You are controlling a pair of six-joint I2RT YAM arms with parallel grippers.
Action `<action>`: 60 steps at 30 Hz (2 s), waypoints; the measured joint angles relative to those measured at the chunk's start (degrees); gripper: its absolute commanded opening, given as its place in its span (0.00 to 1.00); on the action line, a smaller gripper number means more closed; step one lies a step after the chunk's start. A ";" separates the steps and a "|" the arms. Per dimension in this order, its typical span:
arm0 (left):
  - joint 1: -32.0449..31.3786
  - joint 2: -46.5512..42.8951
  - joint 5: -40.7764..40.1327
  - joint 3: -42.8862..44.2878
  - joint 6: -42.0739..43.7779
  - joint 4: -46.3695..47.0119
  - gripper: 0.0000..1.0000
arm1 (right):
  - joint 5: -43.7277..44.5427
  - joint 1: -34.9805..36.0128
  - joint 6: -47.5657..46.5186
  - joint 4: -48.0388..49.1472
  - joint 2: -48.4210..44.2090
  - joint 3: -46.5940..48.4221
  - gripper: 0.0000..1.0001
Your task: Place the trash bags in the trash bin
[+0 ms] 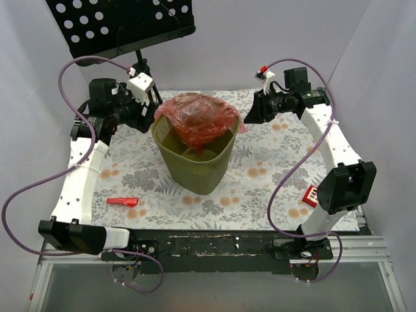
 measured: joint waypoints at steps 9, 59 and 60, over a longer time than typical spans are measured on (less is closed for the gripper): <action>0.09 3.26 12.09 12.57 5.20 -2.80 0.77 | -1.16 0.00 -0.83 0.57 -0.22 0.35 0.33; -2.36 -1.11 34.47 10.58 5.60 -4.98 0.00 | -14.45 -1.92 -14.82 4.39 -9.94 0.66 0.58; -2.49 -4.68 35.12 7.41 8.87 -3.96 0.00 | -13.70 0.57 -16.90 4.87 -12.04 -0.07 0.59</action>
